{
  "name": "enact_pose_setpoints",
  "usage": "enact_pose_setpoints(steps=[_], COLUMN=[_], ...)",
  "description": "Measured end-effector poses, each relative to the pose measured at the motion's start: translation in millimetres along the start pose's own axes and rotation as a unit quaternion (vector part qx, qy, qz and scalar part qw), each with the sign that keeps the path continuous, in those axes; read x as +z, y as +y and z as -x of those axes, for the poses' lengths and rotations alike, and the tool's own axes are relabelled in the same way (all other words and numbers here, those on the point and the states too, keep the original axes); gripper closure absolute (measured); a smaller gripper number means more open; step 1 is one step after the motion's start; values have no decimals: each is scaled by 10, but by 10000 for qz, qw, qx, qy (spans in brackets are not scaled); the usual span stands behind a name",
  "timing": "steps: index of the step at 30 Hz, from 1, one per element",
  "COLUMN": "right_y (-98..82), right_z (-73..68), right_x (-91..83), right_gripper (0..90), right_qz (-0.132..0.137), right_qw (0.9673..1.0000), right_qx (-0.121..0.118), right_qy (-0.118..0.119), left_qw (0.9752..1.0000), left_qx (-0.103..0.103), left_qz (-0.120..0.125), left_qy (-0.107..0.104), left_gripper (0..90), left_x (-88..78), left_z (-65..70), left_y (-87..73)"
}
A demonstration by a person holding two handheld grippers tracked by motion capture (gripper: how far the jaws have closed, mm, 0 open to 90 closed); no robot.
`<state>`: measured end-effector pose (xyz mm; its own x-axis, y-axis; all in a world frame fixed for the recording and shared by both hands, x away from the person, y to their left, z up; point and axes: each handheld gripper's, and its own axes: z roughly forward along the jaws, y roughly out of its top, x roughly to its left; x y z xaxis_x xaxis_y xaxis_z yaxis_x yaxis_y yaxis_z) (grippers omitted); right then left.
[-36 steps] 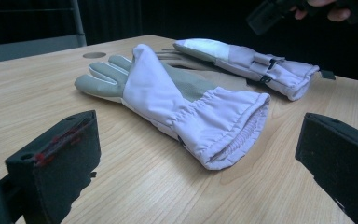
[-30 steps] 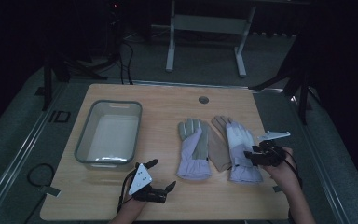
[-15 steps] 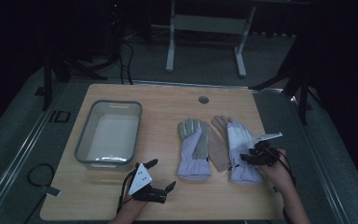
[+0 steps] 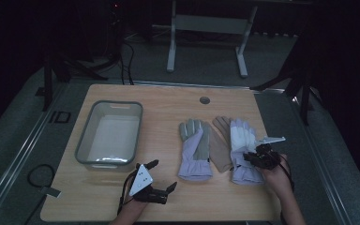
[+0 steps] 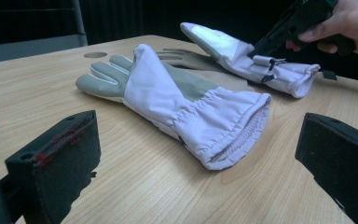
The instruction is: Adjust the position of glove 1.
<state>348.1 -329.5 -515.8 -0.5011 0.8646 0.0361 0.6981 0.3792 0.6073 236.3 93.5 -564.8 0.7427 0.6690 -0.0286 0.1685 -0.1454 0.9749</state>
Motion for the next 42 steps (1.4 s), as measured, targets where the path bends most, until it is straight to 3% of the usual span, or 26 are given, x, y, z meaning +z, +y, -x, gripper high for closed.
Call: enact_pose_setpoints(steps=[14, 20, 29, 33, 35, 38, 42], right_y=[108, 260, 611, 817, 836, 1005, 1089], right_z=[92, -1, -290, -534, -560, -817, -1022], right_x=[-568, -760, -896, -815, -804, -688, -560], right_gripper=[814, 813, 812, 811, 811, 811, 811], right_qz=[595, 780, 985, 960, 950, 922, 853], right_qw=[9980, 9968, 9951, 9951, 9952, 9949, 9949], right_qx=[208, 161, -47, -150, -151, -215, -273], right_qy=[45, 102, 84, 159, 172, 351, 462], left_qw=[10000, 10000, 10000, 10000, 10000, 10000, 10000], left_qx=[6, -1, 6, 23, 24, 22, 32], left_qz=[4, 0, 5, 6, 5, 8, 8], left_qy=[17, 21, 14, 8, 12, 5, 0], left_gripper=[0, 1, 1, 0, 1, 0, 1], left_x=[2, 2, 1, 1, 1, -1, -1], left_z=[3, 2, 4, 7, 7, 6, 7], left_y=[0, 0, 0, 0, 0, -1, -1])
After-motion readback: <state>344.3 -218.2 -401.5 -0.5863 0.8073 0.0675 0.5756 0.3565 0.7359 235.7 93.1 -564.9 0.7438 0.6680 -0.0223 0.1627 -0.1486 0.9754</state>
